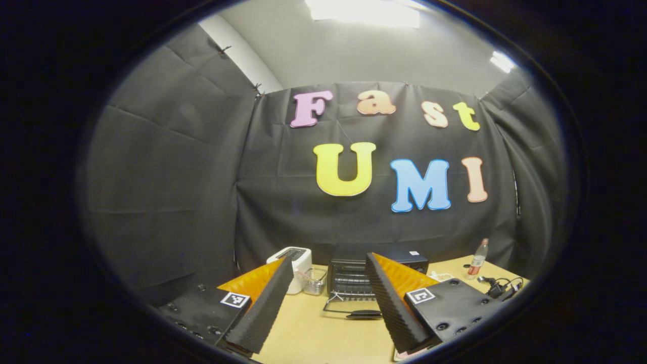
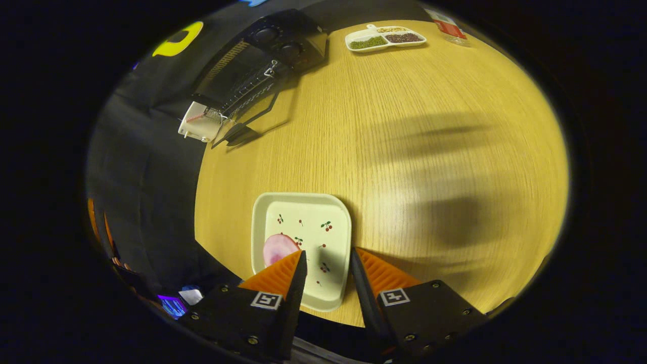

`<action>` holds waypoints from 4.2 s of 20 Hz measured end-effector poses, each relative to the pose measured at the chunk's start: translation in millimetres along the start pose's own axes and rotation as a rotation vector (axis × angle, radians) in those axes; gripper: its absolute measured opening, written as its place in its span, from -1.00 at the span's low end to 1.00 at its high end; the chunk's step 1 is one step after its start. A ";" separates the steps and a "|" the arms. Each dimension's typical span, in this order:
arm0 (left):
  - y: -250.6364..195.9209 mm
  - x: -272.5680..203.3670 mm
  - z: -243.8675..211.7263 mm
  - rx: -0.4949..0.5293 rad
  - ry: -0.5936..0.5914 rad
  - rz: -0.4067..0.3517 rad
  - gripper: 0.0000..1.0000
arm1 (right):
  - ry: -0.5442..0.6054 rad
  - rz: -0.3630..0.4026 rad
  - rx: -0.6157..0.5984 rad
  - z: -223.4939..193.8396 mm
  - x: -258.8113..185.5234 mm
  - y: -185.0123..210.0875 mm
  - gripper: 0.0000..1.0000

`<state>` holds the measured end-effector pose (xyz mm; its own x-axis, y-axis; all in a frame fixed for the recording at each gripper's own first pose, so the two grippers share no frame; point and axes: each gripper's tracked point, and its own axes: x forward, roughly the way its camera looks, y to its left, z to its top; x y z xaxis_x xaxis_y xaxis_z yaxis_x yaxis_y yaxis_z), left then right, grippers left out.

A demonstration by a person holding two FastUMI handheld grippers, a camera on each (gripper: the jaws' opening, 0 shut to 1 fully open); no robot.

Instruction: Open the electric oven with the left hand, put the food in, and close the electric oven.

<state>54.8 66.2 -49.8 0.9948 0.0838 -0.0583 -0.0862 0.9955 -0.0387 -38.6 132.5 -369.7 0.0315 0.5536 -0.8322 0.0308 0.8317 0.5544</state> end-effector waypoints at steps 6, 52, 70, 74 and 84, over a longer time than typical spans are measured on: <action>-5.5 1.0 -6.3 -0.027 0.016 -0.006 1.00 | 0.001 -0.055 -0.020 0.4 8.3 -14.5 -0.86; 82.1 59.6 -25.1 -0.020 0.053 0.042 1.00 | -0.496 0.320 0.717 178.0 38.9 182.4 -0.93; 124.1 112.5 -48.6 0.019 0.108 0.101 0.94 | -0.763 0.308 0.981 299.4 91.4 189.5 -0.93; 133.1 116.1 -48.9 0.034 0.114 0.109 1.00 | -0.796 0.303 1.010 313.6 98.5 190.4 -0.93; 127.2 117.9 -44.7 0.037 0.106 0.107 0.94 | -0.808 0.362 1.010 320.6 101.2 201.9 -0.75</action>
<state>158.7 200.8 -106.2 0.9684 0.1867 -0.1651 -0.1876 0.9822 0.0101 291.1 342.6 -339.0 0.7605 0.2627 -0.5938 0.6024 0.0556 0.7962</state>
